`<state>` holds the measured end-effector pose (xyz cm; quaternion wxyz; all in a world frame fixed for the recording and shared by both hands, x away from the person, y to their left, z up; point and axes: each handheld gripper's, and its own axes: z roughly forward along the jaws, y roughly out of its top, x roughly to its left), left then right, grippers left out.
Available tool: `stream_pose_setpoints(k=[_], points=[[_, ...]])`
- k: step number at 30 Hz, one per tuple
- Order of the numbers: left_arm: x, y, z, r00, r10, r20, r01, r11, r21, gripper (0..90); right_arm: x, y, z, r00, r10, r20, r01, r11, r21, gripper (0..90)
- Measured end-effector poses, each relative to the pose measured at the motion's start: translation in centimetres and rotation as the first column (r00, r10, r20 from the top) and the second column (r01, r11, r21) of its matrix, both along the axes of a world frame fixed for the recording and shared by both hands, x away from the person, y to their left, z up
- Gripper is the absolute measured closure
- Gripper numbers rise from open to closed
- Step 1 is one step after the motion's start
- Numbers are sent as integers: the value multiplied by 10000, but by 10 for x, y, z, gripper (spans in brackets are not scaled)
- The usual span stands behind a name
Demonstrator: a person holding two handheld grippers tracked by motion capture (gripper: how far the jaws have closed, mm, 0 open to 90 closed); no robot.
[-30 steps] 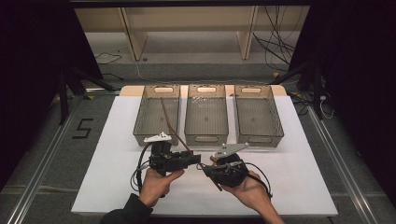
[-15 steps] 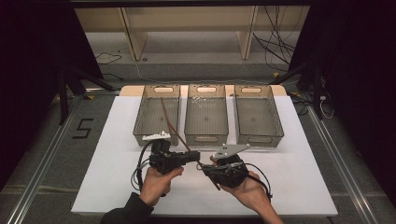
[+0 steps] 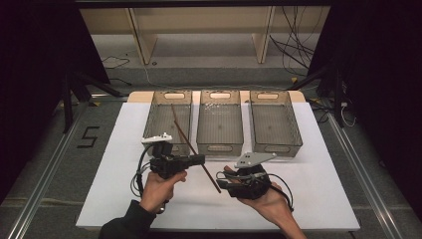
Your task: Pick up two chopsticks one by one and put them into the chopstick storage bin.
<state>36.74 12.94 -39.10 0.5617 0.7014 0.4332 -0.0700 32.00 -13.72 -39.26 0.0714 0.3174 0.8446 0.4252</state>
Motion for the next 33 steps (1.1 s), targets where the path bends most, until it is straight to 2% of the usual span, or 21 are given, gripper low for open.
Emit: stream_pose_setpoints(k=[1, 2, 4, 6, 7, 9, 11, 12, 13, 14, 17, 24, 25, 27, 30, 31, 33], points=[[0, 0, 0, 10000, 0, 0, 0, 10000, 0, 846, 0, -2, 0, 10000, -13, 14, 13, 10000, 50, 565], [3, 7, 6, 9998, 134, 171, -139, 9995, 285, 846, 0, -4, 0, 10000, -52, -4, 52, 10000, 66, 534], [9, 15, 10, 9994, 214, 255, -227, 9982, 554, 845, 0, -7, -2, 9999, -119, 40, 118, 9999, 47, 498], [16, 24, 14, 9992, 361, 197, -377, 9956, 854, 845, -1, -9, -4, 9997, -189, 123, 189, 9998, 58, 470], [16, 24, 14, 9992, 361, 197, -377, 9956, 854, 845, -1, -9, -4, 9997, -189, 123, 189, 9998, 58, 470], [29, 39, 22, 9978, 642, 154, -654, 9925, 1028, 845, -3, -12, -6, 9996, -203, 207, 201, 9997, 109, 425], [33, 44, 25, 9969, 772, 144, -783, 9914, 1045, 845, -4, -14, -7, 9992, -249, 312, 244, 9996, 168, 395], [42, 54, 31, 9953, 967, 88, -971, 9903, 990, 845, -5, -15, -7, 9990, -283, 344, 276, 9994, 208, 376], [42, 54, 31, 9953, 967, 88, -971, 9903, 990, 845, -6, -16, -7, 9986, -355, 393, 345, 9991, 236, 365], [49, 62, 36, 9930, 1183, 32, -1181, 9886, 937, 844, -7, -17, -7, 9982, -398, 452, 388, 9990, 241, 355], [60, 72, 42, 9899, 1417, -18, -1408, 9849, 1003, 844, -9, -21, -8, 9971, -515, 558, 499, 9983, 301, 339], [89, 86, 54, 9833, 1797, -273, -1744, 9750, 1381, 844, -16, -31, -17, 9968, -638, 486, 624, 9976, 293, 288], [89, 86, 54, 9833, 1797, -273, -1744, 9750, 1381, 844, -17, -32, -18, 9967, -626, 524, 611, 9977, 299, 283], [102, 91, 57, 9777, 2063, -391, -1987, 9693, 1448, 844, -19, -34, -20, 9967, -627, 517, 611, 9976, 332, 275], [115, 94, 58, 9711, 2345, -446, -2254, 9624, 1518, 844, -23, -36, -22, 9966, -653, 497, 636, 9974, 342, 273], [115, 94, 58, 9711, 2345, -446, -2254, 9624, 1518, 843, -23, -36, -22, 9968, -633, 494, 615, 9974, 370, 273], [127, 95, 58, 9640, 2595, -571, -2474, 9550, 1636, 843, -25, -37, -22, 9971, -585, 490, 569, 9978, 333, 274]])
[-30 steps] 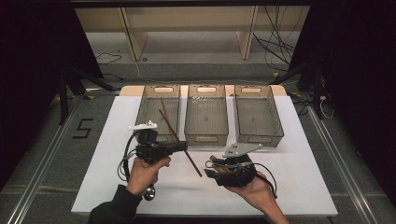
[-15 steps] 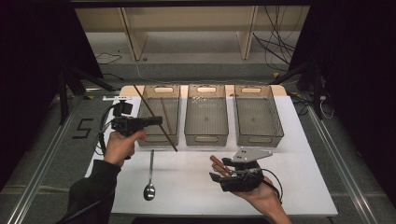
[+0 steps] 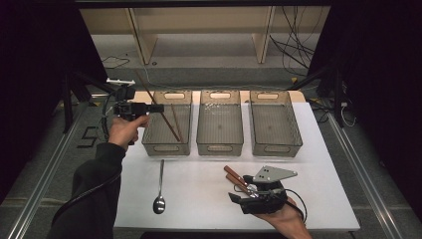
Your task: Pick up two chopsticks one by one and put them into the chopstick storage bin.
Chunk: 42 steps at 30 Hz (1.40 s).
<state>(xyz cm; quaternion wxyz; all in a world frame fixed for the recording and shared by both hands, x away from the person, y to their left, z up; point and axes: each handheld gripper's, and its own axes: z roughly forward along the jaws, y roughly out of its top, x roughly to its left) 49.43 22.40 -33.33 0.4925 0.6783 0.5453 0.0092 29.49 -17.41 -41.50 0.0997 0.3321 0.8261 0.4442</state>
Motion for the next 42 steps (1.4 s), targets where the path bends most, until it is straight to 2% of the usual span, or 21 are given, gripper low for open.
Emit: stream_pose_setpoints(k=[2, 3, 5, 9, 15, 22, 29, 37, 38, 41, 42], points=[[4, 0, 0, 10000, 81, -35, -81, 9999, 67, 843, -1, 0, -1, 10000, 43, -14, -43, 10000, -14, 274], [11, 0, -2, 9997, 189, -177, -186, 9997, 153, 843, -2, 0, -1, 10000, 59, -27, -59, 10000, -16, 274], [18, -1, -6, 9989, 309, -340, -299, 9991, 289, 843, -2, 0, -1, 10000, 93, -13, -93, 10000, -28, 274], [24, -5, -14, 9974, 434, -580, -402, 9976, 556, 843, -3, 0, 0, 9999, 110, 2, -110, 9999, 6, 274], [29, -12, -28, 9954, 431, -853, -366, 9965, 753, 843, -5, 0, 2, 9998, 160, 100, -161, 9998, 113, 253], [31, -17, -38, 9926, 410, -1144, -319, 9963, 798, 841, -8, 1, 3, 9996, 224, 189, -228, 9995, 198, 227], [32, -25, -49, 9856, 319, -1658, -148, 9945, 1034, 837, -9, 1, 4, 9994, 255, 243, -259, 9995, 162, 221], [35, -32, -58, 9805, 310, -1942, -30, 9897, 1428, 831, -9, 0, 4, 9993, 289, 256, -293, 9994, 159, 222], [36, -33, -60, 9795, 404, -1975, -108, 9888, 1489, 823, -9, 0, 4, 9992, 295, 256, -299, 9994, 158, 223], [38, -35, -61, 9770, 564, -2056, -235, 9869, 1594, 638, -9, 0, 4, 9993, 285, 238, -289, 9994, 172, 224], [38, -36, -61, 9779, 566, -2010, -239, 9866, 1616, 611, -9, 0, 4, 9993, 289, 241, -294, 9994, 174, 224]])
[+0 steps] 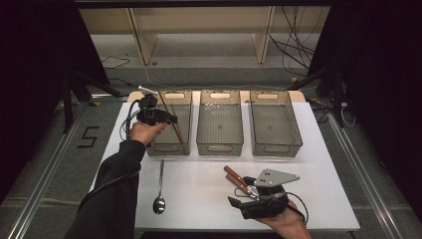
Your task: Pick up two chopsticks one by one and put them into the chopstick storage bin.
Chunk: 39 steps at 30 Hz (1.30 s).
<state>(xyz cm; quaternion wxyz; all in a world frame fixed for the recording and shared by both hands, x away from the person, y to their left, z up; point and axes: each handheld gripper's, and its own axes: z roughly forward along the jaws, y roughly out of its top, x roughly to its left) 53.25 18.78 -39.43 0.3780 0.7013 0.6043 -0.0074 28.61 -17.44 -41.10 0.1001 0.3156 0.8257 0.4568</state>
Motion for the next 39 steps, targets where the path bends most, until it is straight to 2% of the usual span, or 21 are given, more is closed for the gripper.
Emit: stream_pose_setpoints(k=[3, 5, 7, 8, 10, 16, 17, 21, 22, 23, 25, 26, 27, 28, 30, 32, 34, 39], points=[[0, -4, 3, 10000, -23, 53, 22, 9994, 336, 449, 0, 0, 0, 10000, -10, -14, 10, 10000, 18, 226], [-1, -5, 6, 10000, 33, 83, -37, 9990, 445, 381, 0, 0, 0, 10000, -9, -23, 9, 10000, 20, 226], [-1, -5, 8, 9999, 58, 121, -64, 9986, 520, 361, 0, 0, 0, 10000, 23, -3, -23, 10000, -4, 226], [-1, -5, 9, 9999, 78, 111, -84, 9988, 490, 316, 0, 0, 0, 10000, 41, 9, -41, 10000, -13, 227], [-2, -5, 11, 9999, 43, 126, -50, 9986, 533, 284, 0, 0, 0, 10000, 45, 17, -45, 10000, -12, 227], [-15, 0, 23, 9984, -60, 562, 45, 9997, 256, 236, 0, 0, 0, 10000, 39, -11, -39, 10000, -15, 228], [-23, 3, 29, 9968, -135, 786, 122, 9998, 162, 225, 0, 0, 0, 10000, 37, -11, -37, 10000, -23, 228], [-42, 11, 40, 9921, -232, 1235, 227, 9997, 57, 226, -1, 0, 0, 10000, 26, 37, -26, 10000, -38, 229], [-42, 11, 40, 9921, -232, 1235, 227, 9997, 57, 230, -1, 0, 1, 10000, 18, 14, -18, 10000, -38, 229], [-54, 16, 43, 9887, -289, 1470, 293, 9996, -6, 238, -1, 0, 1, 10000, 12, 18, -12, 10000, -51, 229], [-65, 20, 43, 9858, -335, 1645, 376, 9991, -219, 259, -1, 0, 1, 10000, 15, 18, -15, 10000, -40, 229], [-65, 20, 43, 9858, -335, 1645, 376, 9991, -219, 270, -2, 0, 1, 10000, 6, 17, -6, 10000, -29, 229], [-77, 23, 42, 9824, -412, 1820, 436, 9990, -92, 272, -2, 0, 1, 10000, 10, 36, -10, 10000, -31, 229], [-83, 25, 40, 9802, -449, 1929, 465, 9989, -36, 273, -2, -1, 1, 10000, 5, 62, -5, 10000, -34, 229], [-95, 28, 37, 9738, -604, 2193, 663, 9976, -197, 277, -2, -1, 1, 10000, -28, 74, 28, 10000, 36, 229], [-105, 31, 32, 9702, -810, 2283, 887, 9958, -237, 294, -3, -1, 1, 10000, -28, 93, 28, 10000, 17, 229], [-113, 32, 26, 9660, -935, 2412, 1004, 9948, -167, 338, -3, -1, 0, 9999, -57, 97, 57, 10000, 30, 228], [-126, 35, 4, 9604, -1311, 2457, 1359, 9907, -25, 442, -4, -2, -3, 10000, -75, -24, 75, 9998, 173, 222]])
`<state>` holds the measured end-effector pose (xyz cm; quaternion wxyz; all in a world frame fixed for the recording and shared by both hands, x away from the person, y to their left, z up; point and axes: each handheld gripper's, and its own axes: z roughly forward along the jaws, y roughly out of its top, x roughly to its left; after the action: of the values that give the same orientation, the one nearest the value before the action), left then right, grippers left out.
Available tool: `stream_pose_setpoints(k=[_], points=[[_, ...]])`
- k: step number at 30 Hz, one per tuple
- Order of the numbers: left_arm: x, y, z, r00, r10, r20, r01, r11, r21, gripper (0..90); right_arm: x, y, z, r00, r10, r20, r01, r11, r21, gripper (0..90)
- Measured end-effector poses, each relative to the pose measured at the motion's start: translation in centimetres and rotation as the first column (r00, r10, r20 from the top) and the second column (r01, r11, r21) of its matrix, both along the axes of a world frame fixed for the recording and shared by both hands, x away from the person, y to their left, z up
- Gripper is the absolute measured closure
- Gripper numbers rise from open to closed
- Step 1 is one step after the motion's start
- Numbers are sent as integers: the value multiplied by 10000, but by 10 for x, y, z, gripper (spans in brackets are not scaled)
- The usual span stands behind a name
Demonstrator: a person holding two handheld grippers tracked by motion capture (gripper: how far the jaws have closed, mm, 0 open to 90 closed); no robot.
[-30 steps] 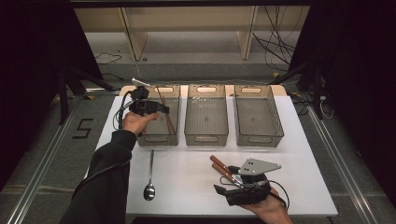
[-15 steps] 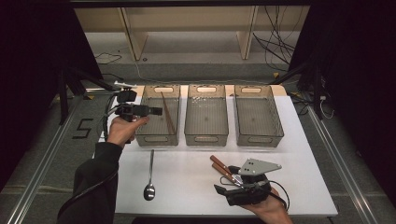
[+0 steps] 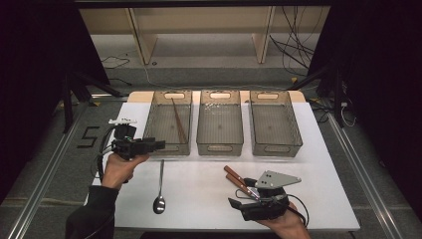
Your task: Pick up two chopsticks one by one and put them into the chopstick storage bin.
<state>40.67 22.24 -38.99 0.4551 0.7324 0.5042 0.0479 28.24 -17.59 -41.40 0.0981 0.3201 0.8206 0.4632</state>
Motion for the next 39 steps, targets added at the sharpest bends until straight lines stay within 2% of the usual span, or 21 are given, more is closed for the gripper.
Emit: stream_pose_setpoints(k=[1, 2, 5, 10, 16, 23, 29, 39], points=[[0, 0, 0, 10000, 0, 0, 0, 10000, 0, 466, 0, 0, 0, 10000, 0, 0, 0, 10000, 0, 222], [-1, -1, -9, 9996, -250, -100, 253, 9994, 225, 500, -1, -1, -1, 10000, -30, -12, 30, 9999, 116, 222], [-2, -4, -19, 9985, -519, -144, 527, 9969, 583, 590, -1, -1, -2, 10000, -33, -16, 33, 9999, 100, 223], [-4, -12, -35, 9956, -911, -216, 932, 9872, 1293, 721, -2, -3, -4, 10000, -44, -28, 45, 10000, 86, 222], [-7, -21, -47, 9926, -1178, -307, 1212, 9789, 1647, 827, -3, -7, -5, 9997, -224, 33, 223, 9994, 273, 218], [-10, -27, -57, 9911, -1313, -206, 1328, 9737, 1849, 866, -6, -14, -6, 9988, -440, 222, 424, 9968, 684, 213], [-9, -29, -60, 9903, -1380, -137, 1379, 9696, 2023, 886, -8, -18, -9, 9982, -551, 237, 531, 9954, 794, 209], [-6, -33, -70, 9871, -1562, -366, 1603, 9519, 2612, 889, -8, -24, -12, 9972, -712, 248, 684, 9929, 976, 207]])
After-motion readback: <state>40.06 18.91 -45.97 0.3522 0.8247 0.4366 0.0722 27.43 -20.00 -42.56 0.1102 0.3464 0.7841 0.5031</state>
